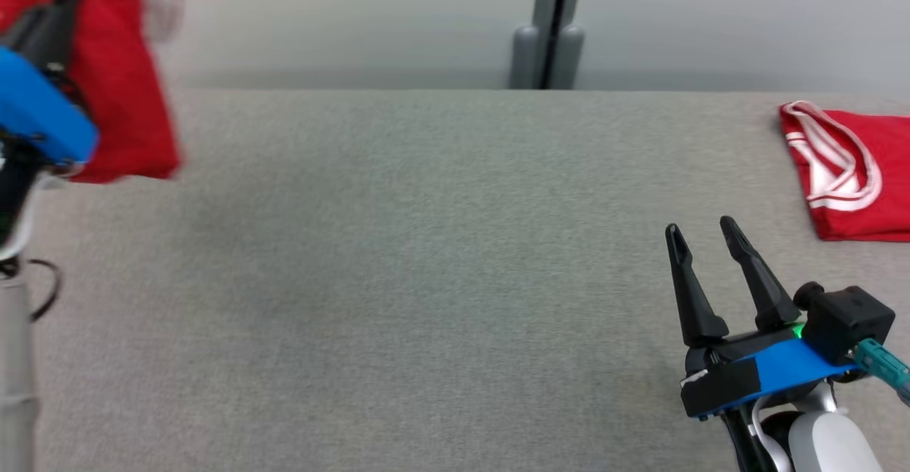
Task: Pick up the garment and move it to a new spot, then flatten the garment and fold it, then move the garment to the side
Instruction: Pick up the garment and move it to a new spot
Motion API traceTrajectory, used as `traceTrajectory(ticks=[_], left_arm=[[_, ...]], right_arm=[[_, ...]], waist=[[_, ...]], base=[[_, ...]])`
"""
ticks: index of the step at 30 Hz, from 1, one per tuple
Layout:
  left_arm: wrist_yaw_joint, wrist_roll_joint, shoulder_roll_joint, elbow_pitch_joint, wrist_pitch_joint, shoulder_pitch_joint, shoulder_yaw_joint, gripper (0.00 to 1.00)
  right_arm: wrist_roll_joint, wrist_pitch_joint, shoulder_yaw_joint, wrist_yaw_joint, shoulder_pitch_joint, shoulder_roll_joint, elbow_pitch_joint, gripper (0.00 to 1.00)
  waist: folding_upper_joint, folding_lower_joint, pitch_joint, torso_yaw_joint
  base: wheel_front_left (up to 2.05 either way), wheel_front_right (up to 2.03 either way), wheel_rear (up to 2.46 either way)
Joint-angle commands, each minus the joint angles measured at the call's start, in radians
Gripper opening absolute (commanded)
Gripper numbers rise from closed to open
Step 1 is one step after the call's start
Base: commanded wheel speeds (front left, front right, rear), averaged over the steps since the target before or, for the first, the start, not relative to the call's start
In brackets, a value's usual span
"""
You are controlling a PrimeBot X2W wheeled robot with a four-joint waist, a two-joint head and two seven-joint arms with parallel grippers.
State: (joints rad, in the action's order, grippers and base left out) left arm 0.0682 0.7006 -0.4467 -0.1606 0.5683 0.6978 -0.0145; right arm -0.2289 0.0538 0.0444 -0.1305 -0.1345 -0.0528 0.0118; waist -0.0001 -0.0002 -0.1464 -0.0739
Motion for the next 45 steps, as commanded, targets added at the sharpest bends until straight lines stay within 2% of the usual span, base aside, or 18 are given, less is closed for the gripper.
traceTrajectory(ticks=[1, 6, 11, 17, 23, 24, 25, 26, 30, 36, 45], left_arm=[[0.004, 0.011, 0.029, 0.04, 0.024, 0.011, -0.031, 0.0], [0.019, 0.011, 0.092, 0.119, 0.085, -0.019, -0.148, 0.0], [0.037, -0.013, 0.125, 0.129, 0.099, -0.09, -0.259, 0.0], [0.045, -0.084, 0.172, 0.049, 0.004, -0.201, -0.373, 0.0], [0.021, -0.141, 0.24, -0.144, -0.121, -0.326, -0.446, 0.0], [0.017, -0.151, 0.246, -0.176, -0.145, -0.337, -0.452, 0.2], [0.006, -0.158, 0.252, -0.202, -0.175, -0.347, -0.452, 0.69], [-0.002, -0.163, 0.261, -0.225, -0.208, -0.357, -0.449, 1.0], [-0.03, -0.158, 0.303, -0.28, -0.327, -0.387, -0.425, 1.0], [-0.033, -0.143, 0.322, -0.254, -0.477, -0.408, -0.386, 1.0], [-0.071, -0.148, 0.27, -0.119, -0.608, -0.477, -0.322, 1.0]], right_arm=[[-0.003, 0.002, -0.004, -0.001, 0.019, 0.001, -0.005, 1.0], [-0.033, 0.007, 0.012, -0.001, 0.036, 0.002, -0.014, 1.0], [-0.057, 0.019, 0.027, -0.001, 0.041, 0.002, -0.031, 1.0], [-0.075, 0.033, 0.034, -0.001, 0.046, 0.002, -0.052, 1.0], [-0.08, 0.042, 0.046, -0.001, 0.033, 0.002, -0.065, 1.0], [-0.079, 0.043, 0.047, -0.001, 0.031, 0.002, -0.066, 1.0], [-0.077, 0.043, 0.045, -0.001, 0.03, 0.002, -0.066, 1.0], [-0.075, 0.044, 0.045, -0.001, 0.03, 0.002, -0.067, 1.0], [-0.067, 0.045, 0.028, -0.001, 0.045, 0.002, -0.067, 1.0], [-0.056, 0.036, -0.001, -0.001, 0.054, 0.002, -0.059, 1.0], [-0.037, 0.021, -0.063, -0.001, 0.082, 0.002, -0.045, 1.0]], waist=[[0.0001, 0.0002, 0.05, 0.057], [0.0001, 0.0002, 0.063, 0.126], [0.0001, 0.0002, 0.055, 0.206], [0.0001, 0.0002, 0.036, 0.28], [0.0001, 0.0002, 0.023, 0.324], [0.0001, 0.0002, 0.021, 0.327], [0.0001, 0.0002, 0.02, 0.329], [0.0001, 0.0002, 0.02, 0.33], [0.0001, 0.0002, 0.021, 0.311], [0.0001, 0.0002, 0.042, 0.251], [0.0001, 0.0002, 0.089, 0.155]], base=[[0.0, 0.0, 0.0], [0.0, 0.0, 0.0], [0.0, 0.0, 0.0], [0.0, 0.0, 0.0], [0.0, 0.0, 0.0], [0.0, 0.0, 0.0], [0.0, 0.0, 0.0], [0.0, 0.0, 0.0], [0.0, 0.0, 0.0], [0.0, 0.0, 0.0], [0.0, 0.0, 0.0]])
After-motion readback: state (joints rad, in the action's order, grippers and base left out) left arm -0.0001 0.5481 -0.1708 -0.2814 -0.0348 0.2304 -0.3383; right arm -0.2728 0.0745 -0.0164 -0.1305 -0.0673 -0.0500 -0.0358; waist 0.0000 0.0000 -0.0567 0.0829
